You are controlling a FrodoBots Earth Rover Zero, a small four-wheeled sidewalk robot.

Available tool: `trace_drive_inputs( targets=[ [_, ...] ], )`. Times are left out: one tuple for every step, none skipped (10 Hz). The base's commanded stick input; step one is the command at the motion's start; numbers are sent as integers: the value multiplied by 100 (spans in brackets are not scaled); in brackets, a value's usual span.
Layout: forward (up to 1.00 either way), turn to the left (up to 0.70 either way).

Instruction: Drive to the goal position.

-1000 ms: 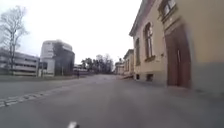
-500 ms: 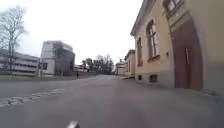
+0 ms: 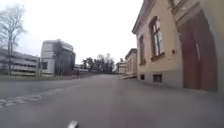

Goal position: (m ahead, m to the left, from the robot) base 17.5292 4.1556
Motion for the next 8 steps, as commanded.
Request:
trace_drive_inputs(
  targets=[
    [100, 0],
    [100, 0],
    [100, 0],
    [100, 0],
    [100, 0],
    [100, 0],
    [100, 0],
    [100, 0]
  ],
)
